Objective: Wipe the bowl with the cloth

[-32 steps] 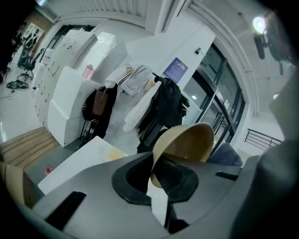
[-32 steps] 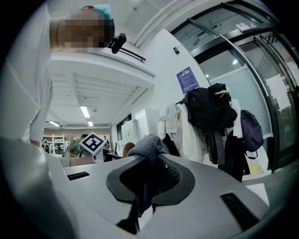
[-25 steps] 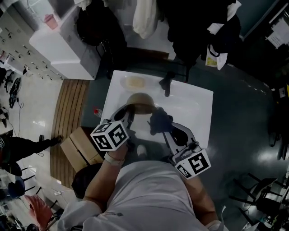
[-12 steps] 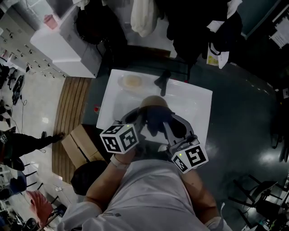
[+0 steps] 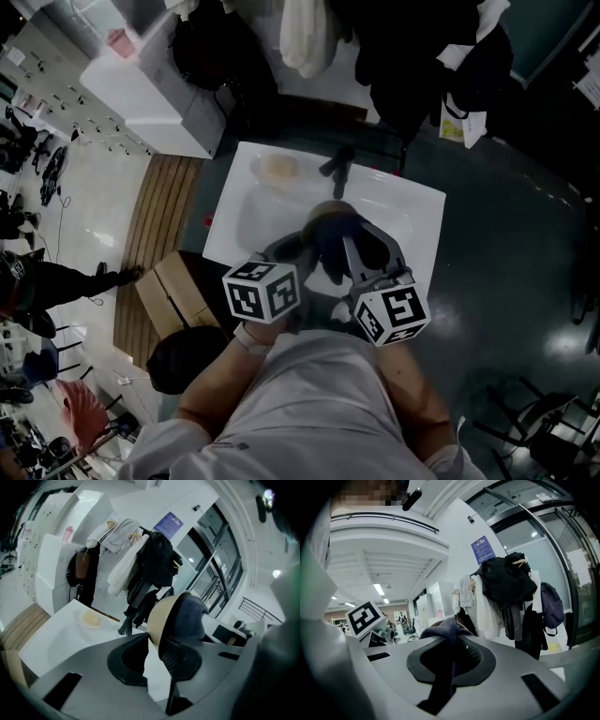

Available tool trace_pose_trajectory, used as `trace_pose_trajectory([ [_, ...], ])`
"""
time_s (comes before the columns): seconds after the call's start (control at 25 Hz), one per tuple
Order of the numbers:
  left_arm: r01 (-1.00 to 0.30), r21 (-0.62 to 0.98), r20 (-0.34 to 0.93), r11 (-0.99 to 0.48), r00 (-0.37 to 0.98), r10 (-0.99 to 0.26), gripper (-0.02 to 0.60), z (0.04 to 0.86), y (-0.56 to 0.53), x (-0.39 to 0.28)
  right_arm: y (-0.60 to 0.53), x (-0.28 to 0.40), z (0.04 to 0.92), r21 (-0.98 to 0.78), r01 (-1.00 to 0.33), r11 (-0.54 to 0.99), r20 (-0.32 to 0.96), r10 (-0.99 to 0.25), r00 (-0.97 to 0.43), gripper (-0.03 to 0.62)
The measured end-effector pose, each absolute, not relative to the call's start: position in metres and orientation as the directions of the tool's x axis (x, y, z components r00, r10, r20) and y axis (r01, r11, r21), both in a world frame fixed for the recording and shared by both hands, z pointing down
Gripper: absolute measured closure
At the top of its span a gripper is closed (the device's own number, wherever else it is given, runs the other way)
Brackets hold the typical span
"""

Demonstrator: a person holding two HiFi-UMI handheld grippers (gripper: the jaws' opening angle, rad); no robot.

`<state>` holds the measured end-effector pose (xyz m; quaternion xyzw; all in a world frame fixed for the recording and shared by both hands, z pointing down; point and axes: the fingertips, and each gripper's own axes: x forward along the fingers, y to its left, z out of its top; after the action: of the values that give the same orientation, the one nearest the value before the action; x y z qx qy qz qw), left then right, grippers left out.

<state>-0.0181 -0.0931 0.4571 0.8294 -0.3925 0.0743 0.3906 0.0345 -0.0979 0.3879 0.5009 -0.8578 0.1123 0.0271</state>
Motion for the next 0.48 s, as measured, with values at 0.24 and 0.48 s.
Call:
trace_pose_trajectory([
  [0.24, -0.748, 0.479, 0.453, -0.459, 0.659, -0.600, 0.521, 0.450, -0.089, -0.006, -0.105, 0.035, 0.396, -0.123, -0.878, 0.462, 0.242, -0.844, -0.478, 0.554],
  [0.48, -0.744, 0.483, 0.450, -0.463, 0.664, -0.598, 0.518, 0.450, -0.088, 0.000, -0.105, 0.031, 0.405, -0.048, -0.865, 0.500, 0.298, -0.819, -0.490, 0.554],
])
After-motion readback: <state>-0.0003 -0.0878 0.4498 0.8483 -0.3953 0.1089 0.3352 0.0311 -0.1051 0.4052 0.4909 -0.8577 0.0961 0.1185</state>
